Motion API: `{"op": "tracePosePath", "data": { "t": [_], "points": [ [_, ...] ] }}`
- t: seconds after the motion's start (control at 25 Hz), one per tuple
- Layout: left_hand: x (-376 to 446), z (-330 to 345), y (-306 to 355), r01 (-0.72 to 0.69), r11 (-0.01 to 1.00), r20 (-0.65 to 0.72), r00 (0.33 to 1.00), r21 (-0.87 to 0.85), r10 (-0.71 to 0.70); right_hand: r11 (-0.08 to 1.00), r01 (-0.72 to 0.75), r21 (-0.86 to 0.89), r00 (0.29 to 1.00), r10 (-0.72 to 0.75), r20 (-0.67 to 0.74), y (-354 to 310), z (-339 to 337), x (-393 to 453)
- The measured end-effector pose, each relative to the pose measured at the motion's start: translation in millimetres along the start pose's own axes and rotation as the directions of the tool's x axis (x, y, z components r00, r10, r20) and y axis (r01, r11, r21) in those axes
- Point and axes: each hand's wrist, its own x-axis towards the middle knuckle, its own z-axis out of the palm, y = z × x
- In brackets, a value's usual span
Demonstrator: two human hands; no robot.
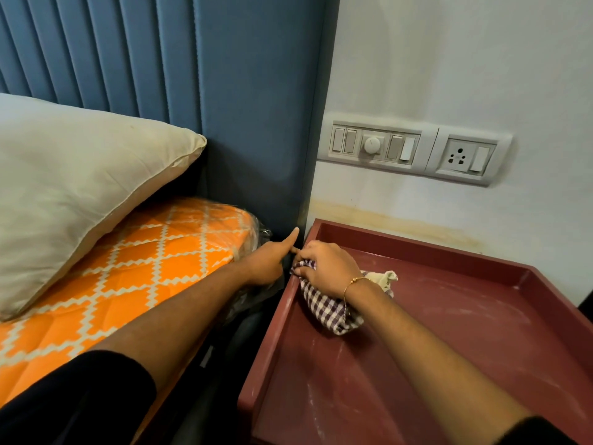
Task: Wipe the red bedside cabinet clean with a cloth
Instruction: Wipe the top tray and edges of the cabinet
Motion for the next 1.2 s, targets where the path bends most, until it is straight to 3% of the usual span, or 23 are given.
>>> {"op": "tracePosePath", "data": {
  "t": [0.16, 0.36, 0.52, 0.6, 0.76, 0.92, 1.08, 1.2],
  "points": [
    [-9, 0, 3, -0.005, 0.997, 0.009, 1.0, 0.079, 0.005, 0.992, -0.113, -0.064, 0.991, 0.108, -0.076, -7, -3, 14],
    [-29, -6, 12, 0.005, 0.999, 0.017, 1.0, 0.039, -0.005, 1.0, -0.007, -0.005, 1.0, 0.007, 0.027, -12, -1, -15],
    [-55, -9, 20, 0.083, 0.995, 0.099, 0.991, 0.047, -0.088, 0.993, -0.105, -0.059, 0.993, 0.102, -0.055, -22, -7, -6],
    [-71, -5, 20, 0.114, 0.993, 0.134, 0.984, 0.002, -0.113, 0.996, -0.071, -0.049, 0.996, 0.068, -0.052, -25, -4, -17],
    [-82, -3, 16, 0.117, 0.99, 0.156, 0.982, -0.08, -0.104, 0.998, -0.018, 0.065, 1.0, 0.018, 0.0, -23, -2, -36],
    [-86, 2, 19, 0.11, 0.984, 0.154, 0.984, -0.139, -0.089, 0.995, -0.084, -0.055, 0.995, 0.081, -0.059, -34, -5, -30],
    [-87, 5, 21, 0.099, 0.982, 0.179, 0.981, -0.16, -0.07, 0.997, 0.02, 0.075, 1.0, -0.018, -0.023, -32, 3, -55],
    [-86, 5, 19, 0.091, 0.984, 0.201, 0.978, -0.154, -0.059, 0.996, -0.069, 0.05, 0.995, 0.072, -0.074, -35, -1, -43]
  ]
}}
